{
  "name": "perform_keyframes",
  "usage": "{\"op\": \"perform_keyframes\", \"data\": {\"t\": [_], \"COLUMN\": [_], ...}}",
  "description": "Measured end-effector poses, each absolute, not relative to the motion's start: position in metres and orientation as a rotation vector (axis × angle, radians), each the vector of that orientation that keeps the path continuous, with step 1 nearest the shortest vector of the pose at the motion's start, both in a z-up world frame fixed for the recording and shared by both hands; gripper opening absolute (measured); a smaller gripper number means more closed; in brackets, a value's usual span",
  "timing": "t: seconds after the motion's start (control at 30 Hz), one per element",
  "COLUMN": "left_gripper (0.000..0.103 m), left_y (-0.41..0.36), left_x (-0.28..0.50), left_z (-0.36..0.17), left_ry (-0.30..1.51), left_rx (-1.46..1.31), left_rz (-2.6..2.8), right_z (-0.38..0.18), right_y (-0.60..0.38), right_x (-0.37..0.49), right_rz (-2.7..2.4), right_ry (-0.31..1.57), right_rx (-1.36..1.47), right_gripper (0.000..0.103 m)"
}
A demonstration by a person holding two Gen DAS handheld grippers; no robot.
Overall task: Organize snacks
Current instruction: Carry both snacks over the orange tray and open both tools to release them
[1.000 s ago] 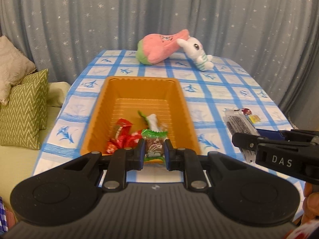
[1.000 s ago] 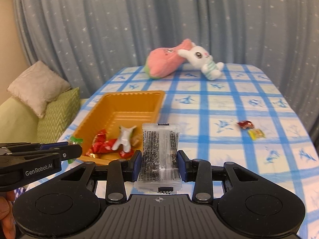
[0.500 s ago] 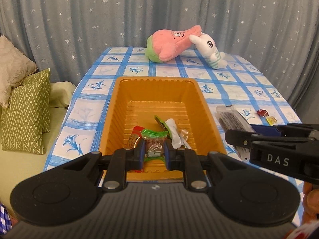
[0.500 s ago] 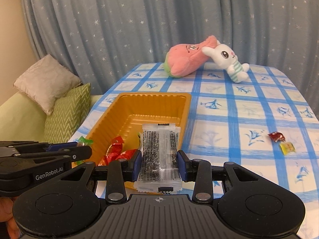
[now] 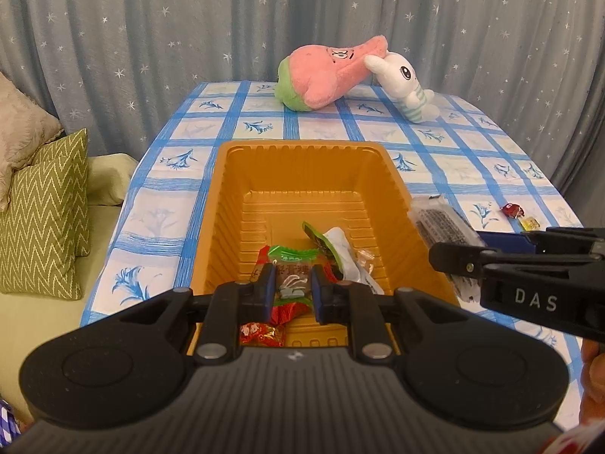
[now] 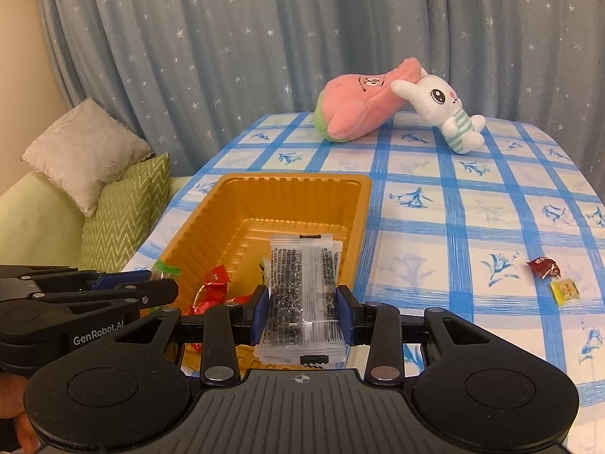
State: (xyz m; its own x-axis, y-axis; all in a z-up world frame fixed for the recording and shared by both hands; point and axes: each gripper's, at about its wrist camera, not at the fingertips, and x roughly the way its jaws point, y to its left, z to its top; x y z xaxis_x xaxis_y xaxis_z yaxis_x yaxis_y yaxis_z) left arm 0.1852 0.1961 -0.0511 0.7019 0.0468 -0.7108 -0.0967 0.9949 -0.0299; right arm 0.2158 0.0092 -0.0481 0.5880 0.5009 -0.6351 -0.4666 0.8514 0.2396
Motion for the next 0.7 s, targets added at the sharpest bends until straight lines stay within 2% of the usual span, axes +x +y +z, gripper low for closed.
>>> {"op": "perform_keyframes", "data": {"t": [0.17, 0.27, 0.5, 0.7], "left_gripper": [0.019, 0.025, 0.029, 0.029], "left_y": [0.2, 0.203, 0.214, 0.219], "left_x": [0.193, 0.192, 0.181, 0.176], "left_z": [-0.058, -0.059, -0.057, -0.058], "left_ry": [0.793, 0.792, 0.782, 0.784], "left_rx": [-0.074, -0.074, -0.087, -0.097], "left_rz": [0.072, 0.077, 0.116, 0.128], "right_z": [-0.053, -0.055, -0.057, -0.057], "right_y": [0.01, 0.009, 0.009, 0.018], "right_x": [0.221, 0.222, 0.223, 0.221], "right_rz": [0.56, 0.558, 0.566, 0.585], "right_ry": [0.762, 0.768, 0.773, 0.768], "right_rx": [0.053, 0.059, 0.066, 0.062], "right_gripper": [0.038, 0.038, 0.038, 0.038]}}
